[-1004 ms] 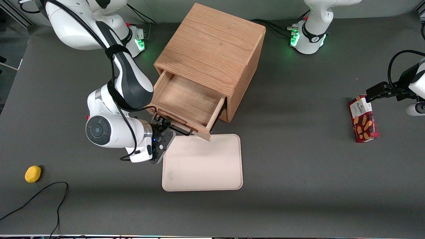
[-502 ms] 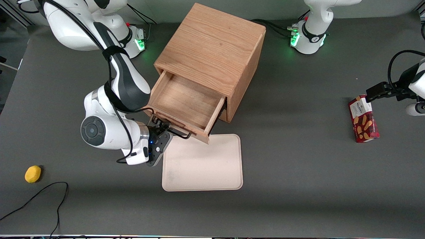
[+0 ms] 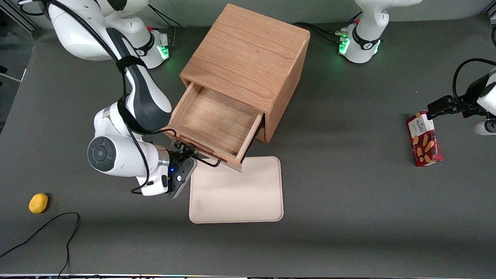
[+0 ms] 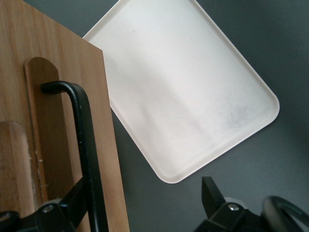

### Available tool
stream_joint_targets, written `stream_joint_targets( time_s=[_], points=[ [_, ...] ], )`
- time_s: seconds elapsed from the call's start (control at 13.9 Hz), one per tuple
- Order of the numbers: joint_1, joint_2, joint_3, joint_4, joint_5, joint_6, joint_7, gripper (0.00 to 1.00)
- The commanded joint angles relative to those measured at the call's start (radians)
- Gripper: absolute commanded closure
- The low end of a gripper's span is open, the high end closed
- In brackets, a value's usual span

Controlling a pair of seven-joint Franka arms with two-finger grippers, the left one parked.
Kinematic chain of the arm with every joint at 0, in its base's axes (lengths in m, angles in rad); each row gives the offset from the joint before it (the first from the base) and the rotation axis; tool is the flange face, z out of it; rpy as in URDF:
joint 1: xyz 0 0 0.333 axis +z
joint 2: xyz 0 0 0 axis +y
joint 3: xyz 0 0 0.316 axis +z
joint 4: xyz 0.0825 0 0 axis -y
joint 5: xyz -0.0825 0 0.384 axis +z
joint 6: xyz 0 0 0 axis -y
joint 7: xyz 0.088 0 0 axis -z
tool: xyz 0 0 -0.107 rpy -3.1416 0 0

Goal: Open upper drawer
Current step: 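Keep pulling the upper drawer fully open with the right gripper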

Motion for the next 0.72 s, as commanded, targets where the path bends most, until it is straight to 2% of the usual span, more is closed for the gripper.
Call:
stream_joint_targets(
  time_s=[0.0,0.65],
  points=[
    [-0.013,0.026,0.002,0.032,0.025,0.017,-0.032,0.0],
    [-0.041,0.042,0.002,0.035,0.025,0.06,-0.046,0.0]
  ],
)
